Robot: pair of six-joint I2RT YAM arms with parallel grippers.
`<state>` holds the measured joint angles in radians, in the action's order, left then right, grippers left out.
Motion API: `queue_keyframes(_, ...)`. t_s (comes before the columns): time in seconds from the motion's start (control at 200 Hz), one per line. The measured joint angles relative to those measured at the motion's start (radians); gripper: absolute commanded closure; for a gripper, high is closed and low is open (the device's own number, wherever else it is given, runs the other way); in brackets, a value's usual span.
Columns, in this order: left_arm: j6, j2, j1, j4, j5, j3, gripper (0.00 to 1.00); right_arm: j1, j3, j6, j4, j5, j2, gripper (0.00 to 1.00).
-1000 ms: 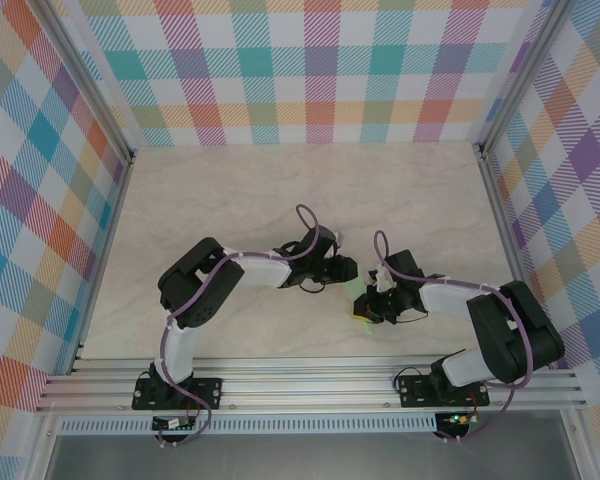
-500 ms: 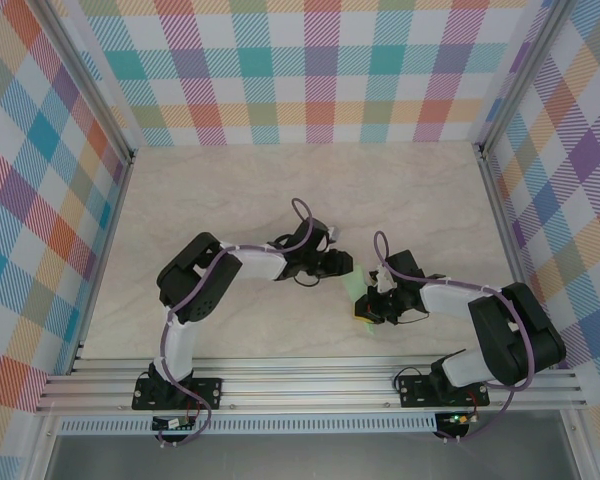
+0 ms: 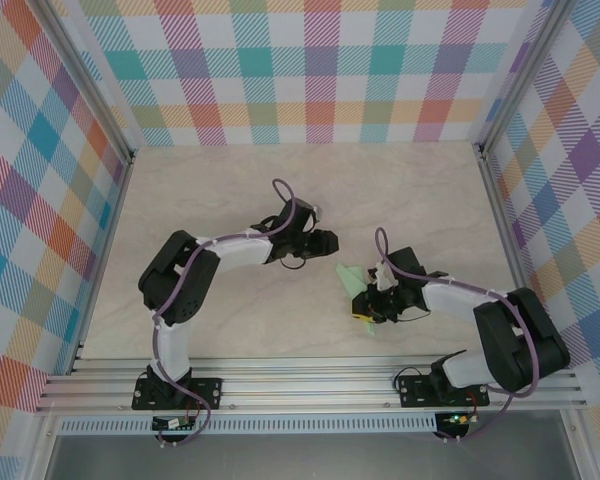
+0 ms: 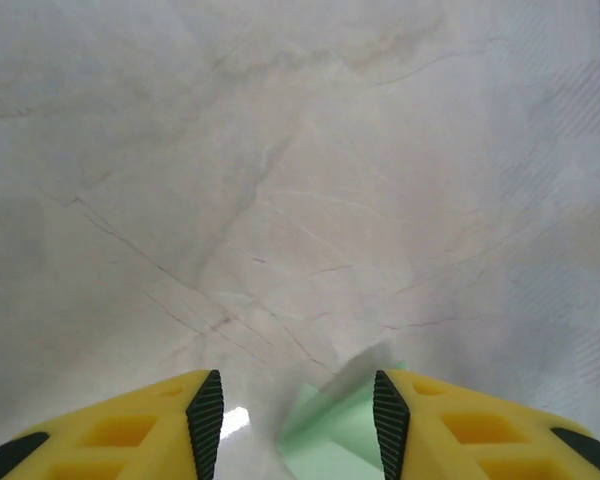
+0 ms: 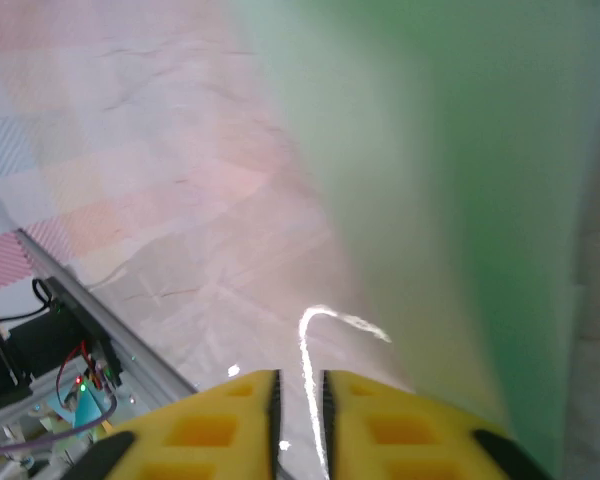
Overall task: Fold a paper plane with a square sheet of paper (pick it up from the middle)
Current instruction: Fold the wing for the fifth time at the center of the table, then move a paper plane to the center of the table.
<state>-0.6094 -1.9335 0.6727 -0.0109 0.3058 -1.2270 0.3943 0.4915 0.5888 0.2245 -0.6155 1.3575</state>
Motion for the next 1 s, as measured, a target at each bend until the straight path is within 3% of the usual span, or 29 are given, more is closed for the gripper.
queue_keyframes(0.115, -0.016, 0.116, 0.019, 0.047, -0.045, 0.003, 0.44, 0.000, 0.053, -0.018, 0.069, 0.037, -0.152, 0.57)
queue_keyframes(0.22, -0.052, 0.212, 0.055, 0.083, -0.106, 0.024, 0.38, -0.005, 0.100, -0.027, 0.150, 0.165, -0.311, 0.49)
queue_keyframes(0.36, -0.117, 0.252, 0.145, 0.145, -0.196, 0.041, 0.36, -0.061, 0.106, -0.019, 0.245, 0.315, -0.403, 0.46)
queue_keyframes(0.485, -0.160, 0.205, 0.237, 0.240, -0.263, 0.018, 0.37, -0.101, 0.077, -0.021, 0.269, 0.335, -0.369, 0.46)
queue_keyframes(0.76, -0.213, 0.050, 0.314, 0.348, -0.304, -0.063, 0.51, -0.101, 0.069, -0.044, 0.292, 0.320, -0.296, 0.42)
queue_keyframes(1.0, -0.237, 0.038, 0.320, 0.375, -0.309, -0.066, 0.80, -0.101, 0.064, -0.071, 0.283, 0.274, -0.254, 0.41)
